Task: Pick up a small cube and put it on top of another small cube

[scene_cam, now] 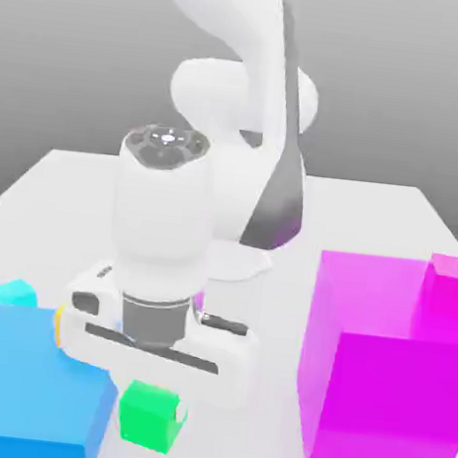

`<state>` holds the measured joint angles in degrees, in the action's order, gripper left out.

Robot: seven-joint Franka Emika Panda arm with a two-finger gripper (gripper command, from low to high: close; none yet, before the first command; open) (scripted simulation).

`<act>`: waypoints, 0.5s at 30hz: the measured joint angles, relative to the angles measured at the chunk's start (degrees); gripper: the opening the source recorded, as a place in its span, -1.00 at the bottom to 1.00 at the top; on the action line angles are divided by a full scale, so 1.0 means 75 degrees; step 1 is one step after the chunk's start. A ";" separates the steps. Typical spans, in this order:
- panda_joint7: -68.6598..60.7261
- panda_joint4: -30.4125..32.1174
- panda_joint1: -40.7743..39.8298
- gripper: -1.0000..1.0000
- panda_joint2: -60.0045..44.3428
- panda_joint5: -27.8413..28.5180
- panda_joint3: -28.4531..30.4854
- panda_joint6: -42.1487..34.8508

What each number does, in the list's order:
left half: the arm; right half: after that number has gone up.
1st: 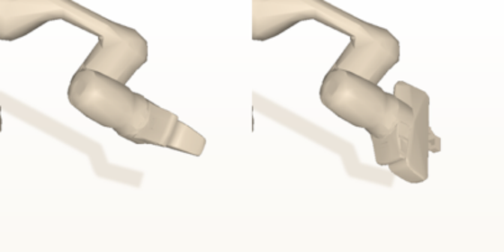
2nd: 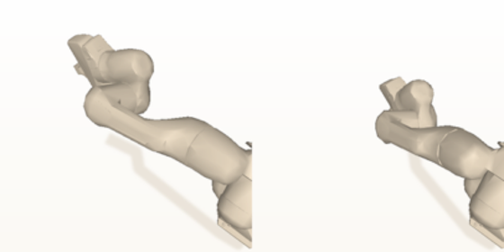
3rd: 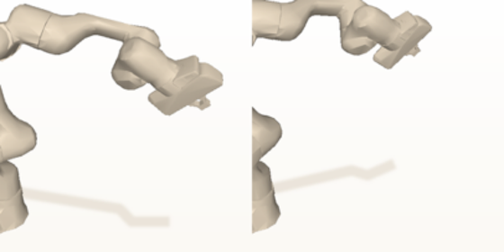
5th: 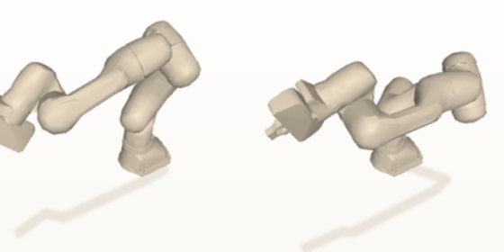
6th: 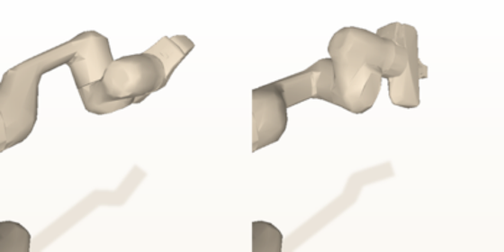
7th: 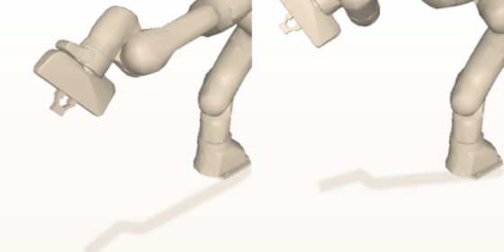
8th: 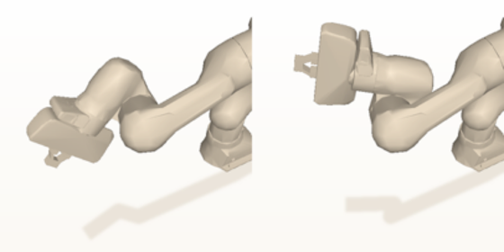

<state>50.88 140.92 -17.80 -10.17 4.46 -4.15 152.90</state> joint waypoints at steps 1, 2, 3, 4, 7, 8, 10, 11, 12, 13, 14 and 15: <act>-0.0294 0.0118 -0.0222 -1.00 0.0147 0.0002 0.0154 -0.0017; -0.0586 0.0246 -0.0450 -1.00 0.0305 0.0001 0.0333 -0.0033; -0.0878 0.0377 -0.0660 -1.00 0.0467 -0.0004 0.0560 -0.0054; -0.1161 0.0521 -0.1006 -1.00 0.0640 -0.0004 0.0759 -0.0069; -0.1020 0.0979 -0.1994 -1.00 0.1072 -0.0011 0.1232 -0.0100; -0.0875 0.1134 -0.2306 -1.00 0.1207 -0.0028 0.1330 -0.0111; -0.0564 0.1448 -0.2959 -1.00 0.1475 -0.0093 0.1509 -0.0121; -0.0415 0.1605 -0.3229 -1.00 0.1609 -0.0144 0.1634 -0.0127; -0.0272 0.1762 -0.3461 -1.00 0.1741 -0.0207 0.1756 -0.0131; -0.0061 0.1917 -0.3676 -1.00 0.1866 -0.0279 0.1868 -0.0140; 0.0010 0.1991 -0.3735 -1.00 0.1795 -0.0370 0.1909 -0.0017; 0.0004 0.2022 -0.3738 -1.00 0.1623 -0.0473 0.1918 0.0174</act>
<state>50.91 156.08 -45.84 2.00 0.91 10.23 154.21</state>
